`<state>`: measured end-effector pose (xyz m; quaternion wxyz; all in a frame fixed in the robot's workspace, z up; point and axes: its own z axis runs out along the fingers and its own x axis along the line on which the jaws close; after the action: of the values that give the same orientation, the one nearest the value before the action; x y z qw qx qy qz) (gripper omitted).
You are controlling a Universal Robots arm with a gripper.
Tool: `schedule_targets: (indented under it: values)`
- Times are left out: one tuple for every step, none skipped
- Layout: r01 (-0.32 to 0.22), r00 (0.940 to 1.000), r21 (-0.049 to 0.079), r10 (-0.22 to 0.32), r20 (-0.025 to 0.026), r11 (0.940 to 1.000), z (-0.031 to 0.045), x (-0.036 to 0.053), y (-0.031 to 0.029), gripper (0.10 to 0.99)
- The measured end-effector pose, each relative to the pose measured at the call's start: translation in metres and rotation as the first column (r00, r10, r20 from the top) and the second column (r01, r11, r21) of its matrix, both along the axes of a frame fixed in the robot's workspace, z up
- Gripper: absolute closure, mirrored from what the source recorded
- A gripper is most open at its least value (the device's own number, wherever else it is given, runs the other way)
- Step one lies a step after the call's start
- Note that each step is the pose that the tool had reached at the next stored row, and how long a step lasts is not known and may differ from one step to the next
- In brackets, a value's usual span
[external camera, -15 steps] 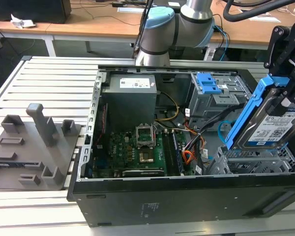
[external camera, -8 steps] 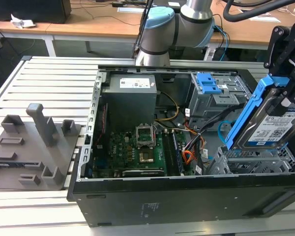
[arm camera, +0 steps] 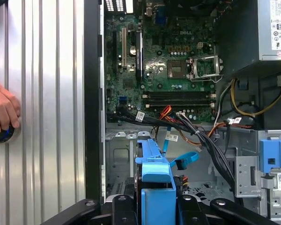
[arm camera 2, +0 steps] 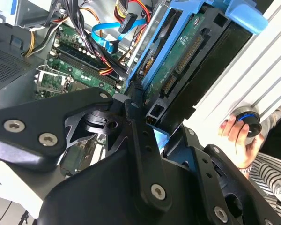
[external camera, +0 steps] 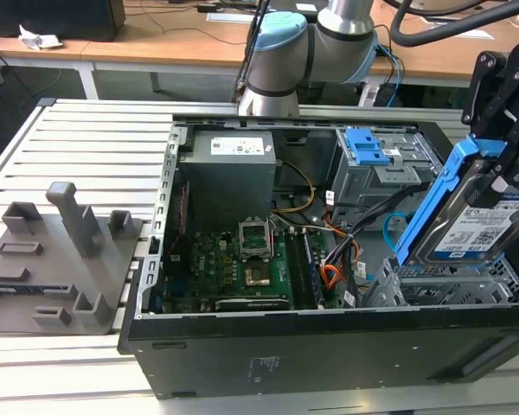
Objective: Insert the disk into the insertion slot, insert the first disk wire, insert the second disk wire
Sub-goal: 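Insert the disk into the insertion slot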
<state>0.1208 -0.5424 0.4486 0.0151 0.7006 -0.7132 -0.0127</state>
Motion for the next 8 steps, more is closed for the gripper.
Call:
schedule_targets:
  values:
    - [0.000,1.0000,0.000,0.000,0.0000,1.0000,-0.0005,0.0000,0.0000,0.722]
    - [0.000,1.0000,0.000,0.000,0.0000,1.0000,-0.0010,0.0000,0.0000,0.722]
    - [0.000,1.0000,0.000,0.000,0.0000,1.0000,-0.0020,0.0000,0.0000,0.722]
    - [0.000,1.0000,0.000,0.000,0.0000,1.0000,-0.0030,0.0000,0.0000,0.722]
    - [0.000,1.0000,0.000,0.000,0.0000,1.0000,-0.0037,0.0000,0.0000,0.722]
    - [0.000,1.0000,0.000,0.000,-0.0001,1.0000,-0.0045,0.0000,0.0000,0.722]
    - [0.000,1.0000,0.000,0.000,0.0000,1.0000,-0.0056,0.0000,0.0000,0.722]
    - [0.000,1.0000,0.000,0.000,0.0000,1.0000,-0.0063,0.0000,0.0000,0.722]
